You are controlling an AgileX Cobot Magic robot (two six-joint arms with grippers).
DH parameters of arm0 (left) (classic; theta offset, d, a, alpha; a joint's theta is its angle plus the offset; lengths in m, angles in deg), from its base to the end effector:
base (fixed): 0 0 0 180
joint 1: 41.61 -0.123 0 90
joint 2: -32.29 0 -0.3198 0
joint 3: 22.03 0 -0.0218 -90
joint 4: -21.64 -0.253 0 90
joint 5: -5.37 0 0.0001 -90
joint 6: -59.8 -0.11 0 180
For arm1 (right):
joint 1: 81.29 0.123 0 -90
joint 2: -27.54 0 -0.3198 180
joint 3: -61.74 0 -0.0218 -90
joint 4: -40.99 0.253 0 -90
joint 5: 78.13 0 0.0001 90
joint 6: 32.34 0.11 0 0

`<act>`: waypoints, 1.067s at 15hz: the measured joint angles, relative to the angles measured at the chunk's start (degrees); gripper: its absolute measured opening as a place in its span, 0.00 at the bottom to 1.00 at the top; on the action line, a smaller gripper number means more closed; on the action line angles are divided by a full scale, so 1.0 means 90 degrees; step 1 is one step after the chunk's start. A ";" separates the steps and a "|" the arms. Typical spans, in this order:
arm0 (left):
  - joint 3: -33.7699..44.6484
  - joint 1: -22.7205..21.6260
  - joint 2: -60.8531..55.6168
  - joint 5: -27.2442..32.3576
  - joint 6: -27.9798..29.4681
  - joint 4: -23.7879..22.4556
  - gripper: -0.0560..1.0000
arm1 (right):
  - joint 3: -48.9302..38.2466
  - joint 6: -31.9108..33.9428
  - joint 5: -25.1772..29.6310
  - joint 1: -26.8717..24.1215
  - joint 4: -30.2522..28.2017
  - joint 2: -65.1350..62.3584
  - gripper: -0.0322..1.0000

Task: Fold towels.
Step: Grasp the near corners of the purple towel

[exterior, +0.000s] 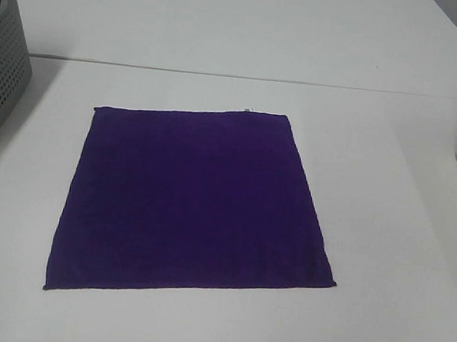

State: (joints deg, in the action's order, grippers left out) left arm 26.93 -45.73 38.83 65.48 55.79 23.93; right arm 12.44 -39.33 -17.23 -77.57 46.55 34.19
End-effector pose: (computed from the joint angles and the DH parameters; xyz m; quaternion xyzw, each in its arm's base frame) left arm -0.0221 -0.0054 0.2731 0.0000 0.8461 0.0178 0.5328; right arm -0.0229 0.0078 0.2704 -0.0815 0.8470 0.0335 0.5242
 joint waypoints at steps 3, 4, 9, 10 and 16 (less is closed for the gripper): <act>0.0000 0.0000 0.0000 0.0000 0.0000 0.0000 0.62 | 0.0000 0.0000 0.0000 0.0000 0.0000 0.0000 0.75; 0.0000 0.0000 0.0000 0.0000 0.0000 0.0000 0.62 | 0.0000 0.0000 0.0000 0.0000 0.0000 0.0000 0.75; 0.0000 0.0006 0.0000 0.0000 0.0000 0.0000 0.62 | 0.0000 0.0000 0.0000 0.0000 0.0000 0.0000 0.75; 0.0000 0.0006 0.0000 0.0000 0.0000 0.0000 0.62 | 0.0000 0.0000 0.0000 0.0000 0.0000 0.0000 0.75; 0.0000 0.0006 0.0000 0.0000 -0.0057 0.0000 0.72 | 0.0000 0.0000 0.0000 0.0000 0.0000 0.0000 0.75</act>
State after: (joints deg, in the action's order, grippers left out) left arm 26.93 -45.68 38.83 65.48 55.27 23.93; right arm 12.44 -39.33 -17.23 -77.57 46.55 34.19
